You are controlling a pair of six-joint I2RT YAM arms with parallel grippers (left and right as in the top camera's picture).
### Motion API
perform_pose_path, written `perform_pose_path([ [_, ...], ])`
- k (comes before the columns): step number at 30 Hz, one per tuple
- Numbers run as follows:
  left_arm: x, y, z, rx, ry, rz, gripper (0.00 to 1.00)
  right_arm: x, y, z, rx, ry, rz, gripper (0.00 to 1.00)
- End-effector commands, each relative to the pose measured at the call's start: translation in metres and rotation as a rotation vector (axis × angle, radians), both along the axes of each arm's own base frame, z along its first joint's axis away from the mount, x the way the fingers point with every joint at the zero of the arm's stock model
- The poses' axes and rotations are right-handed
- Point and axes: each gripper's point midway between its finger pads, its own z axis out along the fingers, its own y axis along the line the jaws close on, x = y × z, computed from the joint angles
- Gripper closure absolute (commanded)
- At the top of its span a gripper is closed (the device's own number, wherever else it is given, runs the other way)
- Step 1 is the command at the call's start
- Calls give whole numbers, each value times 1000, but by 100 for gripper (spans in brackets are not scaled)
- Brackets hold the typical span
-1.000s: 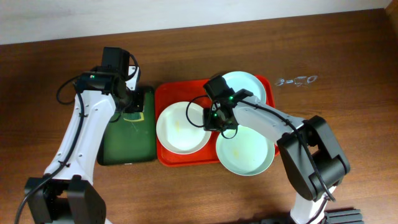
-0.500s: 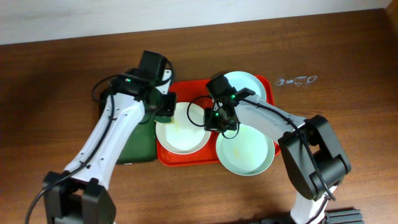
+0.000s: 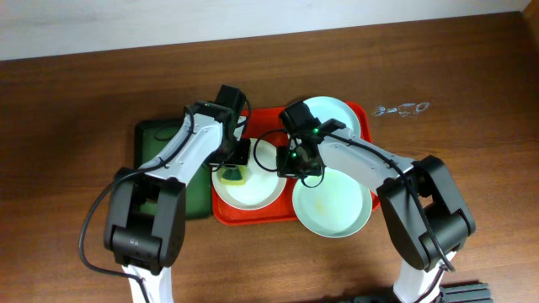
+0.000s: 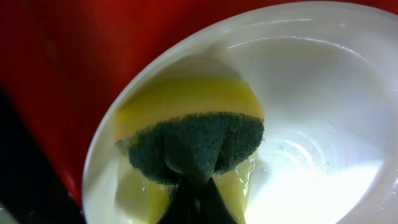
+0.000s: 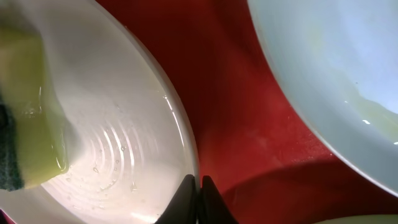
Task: Clean dirty plates on tray and stack at the side
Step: 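Scrub the white plate with the sponge while the right gripper holds the rim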
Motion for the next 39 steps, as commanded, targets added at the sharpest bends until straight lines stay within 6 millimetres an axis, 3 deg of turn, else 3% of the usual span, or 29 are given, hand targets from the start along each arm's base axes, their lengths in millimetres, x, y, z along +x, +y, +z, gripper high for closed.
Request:
perform_pose_path([
  [1,-13,-17,-19,-83,99,-1,100,-2,3,-1,16,3,25,96],
  [3,-16,-24,-17,-123,119,-3,100,-2,3,-1,16,3,25,96],
  [14,-19,-14,-19,-72,121,-25,100,-5,3,-3,13,9,26,96],
  [22,-29,-19,-17,-106,162,-55,100,-5,2,-3,13,10,26,96],
  [26,-35,-50,3,-348,218,-111,100,-5,2,-3,13,10,26,96],
  [30,-2,-34,50,-416,148,-64,100,-5,2,-4,13,11,26,96],
  [32,11,-20,64,-366,87,-51,100,-5,2,-3,13,11,26,96],
  [34,13,-11,62,-297,67,-50,100,-5,2,-4,12,11,26,96],
  [39,-9,-6,19,-86,80,-53,100,-5,2,-4,12,12,26,96],
])
